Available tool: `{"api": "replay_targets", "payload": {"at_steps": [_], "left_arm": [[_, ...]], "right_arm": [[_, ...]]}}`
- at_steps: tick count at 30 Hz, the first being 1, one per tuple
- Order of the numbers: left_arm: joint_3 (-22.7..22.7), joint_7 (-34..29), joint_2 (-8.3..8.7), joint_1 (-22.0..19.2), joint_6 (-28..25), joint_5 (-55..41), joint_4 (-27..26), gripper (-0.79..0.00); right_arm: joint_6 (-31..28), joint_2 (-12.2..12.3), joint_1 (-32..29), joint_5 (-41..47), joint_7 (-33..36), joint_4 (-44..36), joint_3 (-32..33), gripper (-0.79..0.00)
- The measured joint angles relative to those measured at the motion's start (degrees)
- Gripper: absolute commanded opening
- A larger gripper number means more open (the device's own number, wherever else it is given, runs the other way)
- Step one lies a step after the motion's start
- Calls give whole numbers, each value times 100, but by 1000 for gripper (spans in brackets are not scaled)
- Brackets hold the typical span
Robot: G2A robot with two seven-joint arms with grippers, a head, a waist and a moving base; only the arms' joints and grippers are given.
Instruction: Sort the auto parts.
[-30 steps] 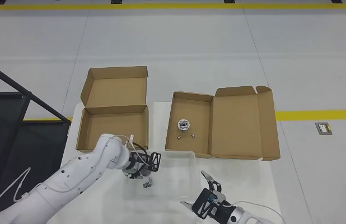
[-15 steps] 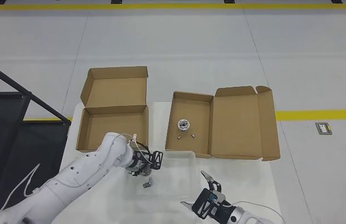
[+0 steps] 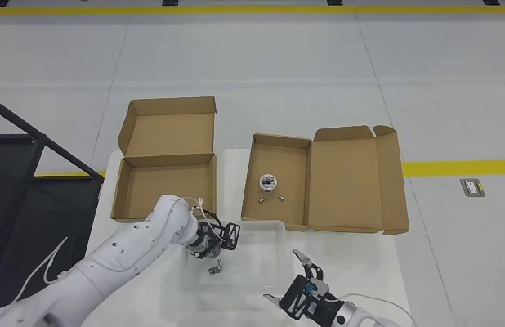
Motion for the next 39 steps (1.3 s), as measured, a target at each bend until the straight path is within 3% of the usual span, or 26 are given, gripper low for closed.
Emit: {"api": "replay_targets", "payload": {"at_steps": [6, 10, 21, 30, 39], "left_arm": [[79, 73, -51, -63, 0, -5, 113, -671], [112, 135, -50, -116, 0, -14, 129, -779], [-21, 250, 149, -163, 0, -83, -286, -785], [-429, 392, 684, -52, 0, -238, -1276, -785], [-1713, 171, 1511, 672, 592, -319, -2348, -785]], "right_arm": [[0, 0, 0, 0, 0, 0, 0, 0], [0, 0, 0, 0, 0, 0, 0, 0], [0, 0, 0, 0, 0, 0, 0, 0], [0, 0, 0, 0, 0, 0, 0, 0], [0, 0, 0, 0, 0, 0, 0, 0]]}}
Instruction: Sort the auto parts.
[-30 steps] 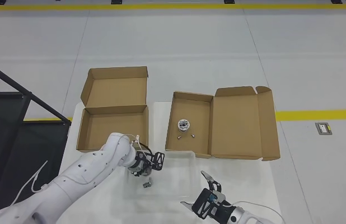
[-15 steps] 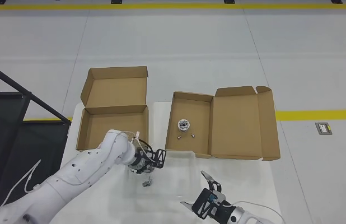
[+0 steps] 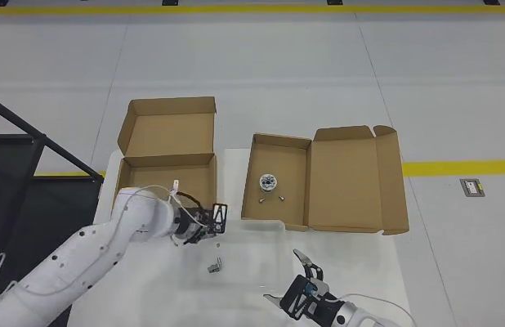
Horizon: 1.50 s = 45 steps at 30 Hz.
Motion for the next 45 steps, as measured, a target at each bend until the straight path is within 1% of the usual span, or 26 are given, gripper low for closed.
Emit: {"api": "replay_targets", "payload": {"at_steps": [1, 4, 7, 10, 13, 16, 18, 22, 23, 25, 26, 34, 38, 42, 45], "left_arm": [[-222, 5, 118, 154, 140, -12, -113, -785], [-796, 72, 397, 573, 507, 6, -324, -785], [-1362, 231, 641, 1015, 853, 58, -432, -785], [-1918, 512, 847, 1451, 1175, 74, -424, -785], [-2430, 821, 1014, 1877, 1491, 138, -352, -785], [-2869, 1258, 1133, 2268, 1742, 125, -189, -785], [-3068, 1522, 1177, 2454, 1868, 161, -60, -785], [-3300, 2175, 1189, 2694, 2092, 130, 316, -785], [-3306, 2309, 1178, 2717, 2086, 82, 407, -785], [-3280, 2593, 1157, 2740, 1873, -2, 528, -785], [-3275, 2620, 1156, 2739, 1832, -8, 534, -785], [-3275, 2578, 1157, 2741, 1881, -5, 527, -785], [-3232, 2471, 1105, 2755, 1805, -207, 663, -785], [-3054, 2175, 991, 2464, 1713, -196, 924, -785], [-2792, 1979, 846, 2110, 1514, -277, 1297, -785]], "right_arm": [[0, 0, 0, 0, 0, 0, 0, 0], [0, 0, 0, 0, 0, 0, 0, 0], [0, 0, 0, 0, 0, 0, 0, 0], [0, 0, 0, 0, 0, 0, 0, 0], [0, 0, 0, 0, 0, 0, 0, 0], [0, 0, 0, 0, 0, 0, 0, 0], [0, 0, 0, 0, 0, 0, 0, 0], [0, 0, 0, 0, 0, 0, 0, 0], [0, 0, 0, 0, 0, 0, 0, 0], [0, 0, 0, 0, 0, 0, 0, 0], [0, 0, 0, 0, 0, 0, 0, 0], [0, 0, 0, 0, 0, 0, 0, 0], [0, 0, 0, 0, 0, 0, 0, 0], [0, 0, 0, 0, 0, 0, 0, 0], [0, 0, 0, 0, 0, 0, 0, 0]]}}
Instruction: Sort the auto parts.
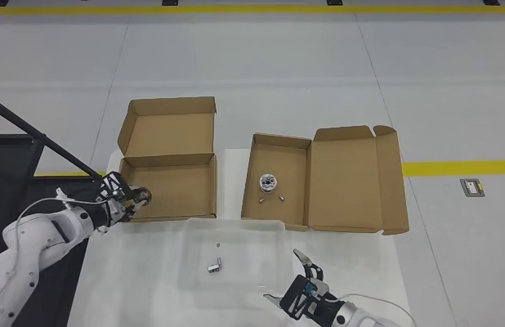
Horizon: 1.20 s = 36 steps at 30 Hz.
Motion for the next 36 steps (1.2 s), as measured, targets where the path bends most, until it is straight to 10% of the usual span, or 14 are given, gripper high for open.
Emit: {"api": "replay_targets", "payload": {"at_steps": [19, 36], "left_arm": [[2077, -361, -1495, -2675, -1027, 128, 3164, -785], [2745, -584, -2385, -3491, -1643, 151, 4633, -785]], "right_arm": [[0, 0, 0, 0, 0, 0, 0, 0], [0, 0, 0, 0, 0, 0, 0, 0]]}}
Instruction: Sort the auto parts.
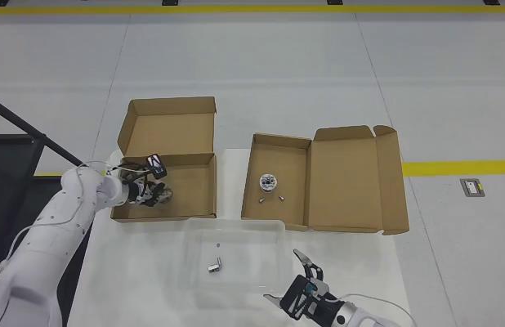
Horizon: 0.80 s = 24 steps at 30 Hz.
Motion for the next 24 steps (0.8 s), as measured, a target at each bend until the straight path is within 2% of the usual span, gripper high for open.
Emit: {"api": "replay_targets", "payload": {"at_steps": [7, 8, 9, 14, 17, 19, 24], "left_arm": [[132, 13, -260, -73, 154, 54, 463, -785], [140, 19, -287, -81, 153, 50, 522, -767], [148, 27, -311, -91, 151, 51, 577, -533], [175, 130, -409, -146, 118, 87, 836, -400], [184, 207, -444, -180, 103, 126, 942, -222], [192, 267, -459, -207, 96, 169, 997, -175], [202, 453, -468, -255, 74, 281, 1104, -172]], "right_arm": [[0, 0, 0, 0, 0, 0, 0, 0], [0, 0, 0, 0, 0, 0, 0, 0], [0, 0, 0, 0, 0, 0, 0, 0], [0, 0, 0, 0, 0, 0, 0, 0], [0, 0, 0, 0, 0, 0, 0, 0], [0, 0, 0, 0, 0, 0, 0, 0], [0, 0, 0, 0, 0, 0, 0, 0]]}}
